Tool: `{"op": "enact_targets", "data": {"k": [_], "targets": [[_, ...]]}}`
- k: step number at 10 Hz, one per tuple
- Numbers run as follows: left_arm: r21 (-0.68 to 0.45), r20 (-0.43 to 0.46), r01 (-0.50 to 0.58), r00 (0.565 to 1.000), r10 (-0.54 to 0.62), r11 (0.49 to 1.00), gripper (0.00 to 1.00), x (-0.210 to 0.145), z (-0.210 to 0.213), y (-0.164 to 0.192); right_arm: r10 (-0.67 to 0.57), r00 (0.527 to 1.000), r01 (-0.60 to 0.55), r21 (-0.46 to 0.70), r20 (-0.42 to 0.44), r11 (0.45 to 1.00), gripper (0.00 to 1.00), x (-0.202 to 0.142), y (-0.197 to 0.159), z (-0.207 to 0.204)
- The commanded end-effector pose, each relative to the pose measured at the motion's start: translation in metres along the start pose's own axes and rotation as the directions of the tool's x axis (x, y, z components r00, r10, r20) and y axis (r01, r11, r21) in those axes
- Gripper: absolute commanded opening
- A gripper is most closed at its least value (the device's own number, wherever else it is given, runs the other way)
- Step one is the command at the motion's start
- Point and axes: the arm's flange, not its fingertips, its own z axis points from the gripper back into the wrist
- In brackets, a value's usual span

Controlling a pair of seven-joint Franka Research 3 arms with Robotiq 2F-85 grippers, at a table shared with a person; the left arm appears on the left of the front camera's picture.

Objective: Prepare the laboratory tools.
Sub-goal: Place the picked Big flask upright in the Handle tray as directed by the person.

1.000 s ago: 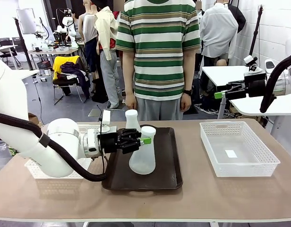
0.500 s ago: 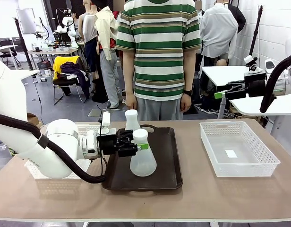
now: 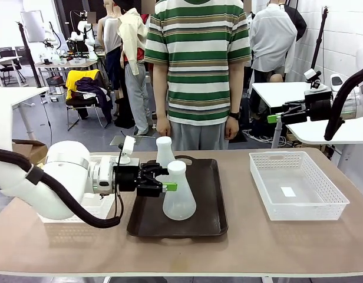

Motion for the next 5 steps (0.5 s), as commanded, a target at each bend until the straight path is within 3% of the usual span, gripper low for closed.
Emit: {"op": "enact_targets", "data": {"k": [1,5], "targets": [[-0.001,-0.028,-0.026,0.999,0.026,1.0,1.0,0.005,0.0109,-0.0021,0.004,1.0,-0.004,0.001,-0.015,1.0,1.0,-0.0002,0.001,-0.0002],[0.023,-0.074,-0.042,0.996,0.043,0.999,1.0,0.0025,0.0146,0.0004,0.004,1.0,-0.004,0.001,-0.015,1.0,1.0,-0.0002,0.001,-0.0002]]}}
